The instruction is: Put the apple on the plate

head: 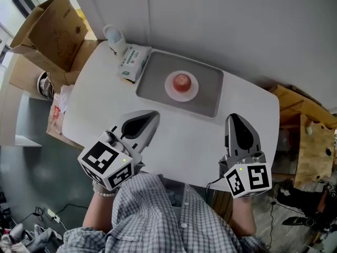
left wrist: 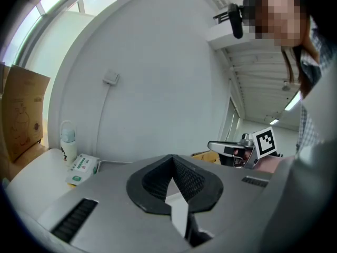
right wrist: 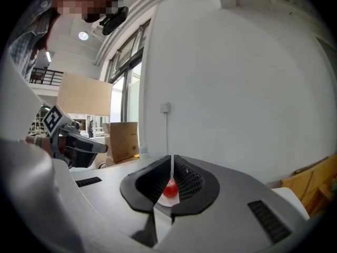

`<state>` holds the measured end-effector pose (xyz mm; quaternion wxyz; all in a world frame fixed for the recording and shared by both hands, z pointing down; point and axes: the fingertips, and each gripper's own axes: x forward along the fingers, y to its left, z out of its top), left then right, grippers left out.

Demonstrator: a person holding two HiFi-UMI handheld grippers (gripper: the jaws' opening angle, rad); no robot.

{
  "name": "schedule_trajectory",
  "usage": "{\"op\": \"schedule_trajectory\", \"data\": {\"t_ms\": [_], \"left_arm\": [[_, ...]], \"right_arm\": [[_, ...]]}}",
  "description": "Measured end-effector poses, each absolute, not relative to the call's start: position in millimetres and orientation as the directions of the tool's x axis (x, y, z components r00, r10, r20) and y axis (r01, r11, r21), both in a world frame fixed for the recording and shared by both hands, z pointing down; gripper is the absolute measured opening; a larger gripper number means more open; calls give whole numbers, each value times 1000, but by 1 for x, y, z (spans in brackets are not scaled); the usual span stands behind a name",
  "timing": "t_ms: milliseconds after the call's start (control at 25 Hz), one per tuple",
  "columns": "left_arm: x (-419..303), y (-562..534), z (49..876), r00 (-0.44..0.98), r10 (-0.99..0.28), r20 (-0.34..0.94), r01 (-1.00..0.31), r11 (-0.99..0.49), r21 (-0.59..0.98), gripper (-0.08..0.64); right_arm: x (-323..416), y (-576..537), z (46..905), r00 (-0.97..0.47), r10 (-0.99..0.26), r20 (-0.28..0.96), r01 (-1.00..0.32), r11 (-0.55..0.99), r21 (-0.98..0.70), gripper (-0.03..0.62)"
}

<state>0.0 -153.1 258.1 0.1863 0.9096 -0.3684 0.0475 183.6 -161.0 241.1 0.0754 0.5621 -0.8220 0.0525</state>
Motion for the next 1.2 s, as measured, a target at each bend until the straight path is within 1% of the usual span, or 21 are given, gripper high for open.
{"op": "schedule_trajectory", "data": {"t_ms": [200,440,680,920,1200], "left_arm": [[2,-137,251,716,-674,181,-689,-642,337,8],[13,-129,247,726,-666,170,-678,-653,336,8],[17,-126,246,735,-656,170,-669,-662,338,8],[23,-123,250,748,-639,178,-656,-673,342,8],[21,-123,251,748,-639,179,-655,-669,351,8]], "right_arm": [[180,-147,232,-365,-921,139,-930,369,3,32],[180,-143,227,-373,-921,112,-927,376,2,31],[181,-140,228,-376,-920,111,-926,378,-11,31],[187,-141,232,-372,-921,115,-928,365,-75,29],[182,-141,237,-378,-916,131,-926,370,-79,28]]}}
